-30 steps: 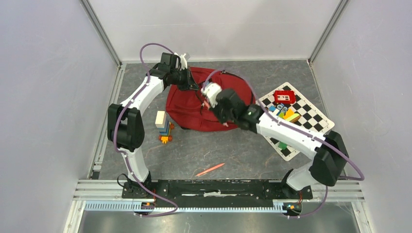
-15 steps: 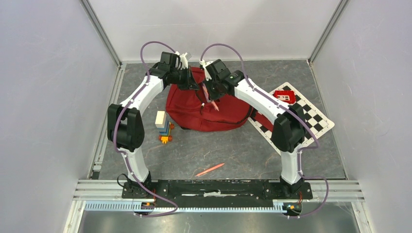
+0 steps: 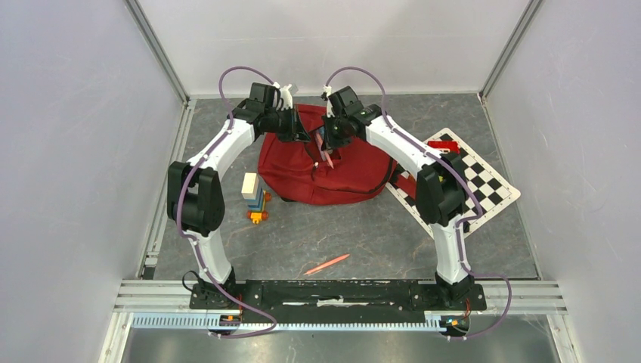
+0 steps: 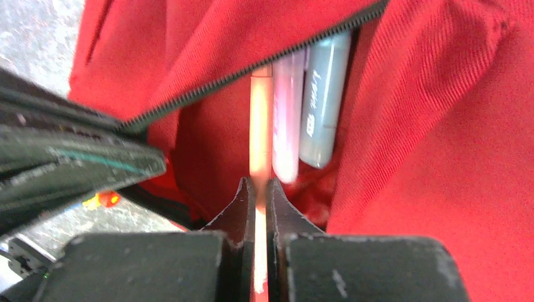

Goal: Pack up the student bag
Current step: Place the stationery in the student bag.

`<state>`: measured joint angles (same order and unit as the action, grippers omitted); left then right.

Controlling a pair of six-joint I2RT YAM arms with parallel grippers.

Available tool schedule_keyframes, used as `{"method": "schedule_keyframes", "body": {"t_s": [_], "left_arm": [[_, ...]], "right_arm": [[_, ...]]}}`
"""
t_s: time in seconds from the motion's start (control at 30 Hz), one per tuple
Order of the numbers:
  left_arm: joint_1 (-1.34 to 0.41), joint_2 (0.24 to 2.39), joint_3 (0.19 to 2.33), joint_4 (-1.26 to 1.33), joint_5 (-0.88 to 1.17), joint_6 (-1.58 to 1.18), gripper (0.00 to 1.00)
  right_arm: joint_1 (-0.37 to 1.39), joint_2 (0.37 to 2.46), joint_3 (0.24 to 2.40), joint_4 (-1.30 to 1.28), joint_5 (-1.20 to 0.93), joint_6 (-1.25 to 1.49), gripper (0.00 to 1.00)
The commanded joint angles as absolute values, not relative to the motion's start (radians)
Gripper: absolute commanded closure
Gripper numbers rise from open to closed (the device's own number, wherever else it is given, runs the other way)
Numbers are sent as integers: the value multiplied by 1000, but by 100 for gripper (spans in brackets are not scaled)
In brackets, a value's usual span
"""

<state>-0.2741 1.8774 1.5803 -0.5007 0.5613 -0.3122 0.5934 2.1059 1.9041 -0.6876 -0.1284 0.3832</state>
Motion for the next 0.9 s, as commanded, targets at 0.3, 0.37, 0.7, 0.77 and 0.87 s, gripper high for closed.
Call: {"method": "schedule_keyframes", "body": {"t_s": [0.3, 0.37, 0.7, 0.77, 0.87], "left_arm": [[-268, 1813, 1566, -478, 624, -310, 94], [-268, 1812, 1565, -476, 624, -311, 94], [-268, 1826, 1574, -466, 631, -327, 94], [-268, 1828, 1574, -466, 630, -328, 94], [-268, 1830, 1575, -465, 630, -328, 94]], "right_arm": [[589, 2155, 1904, -354, -89, 497, 100], [590, 2162, 1902, -341, -67, 486, 100], [597, 2209, 1909, -343, -56, 460, 100], [596, 2218, 1920, -352, -61, 457, 93], [597, 2219, 1928, -354, -63, 448, 82]]}}
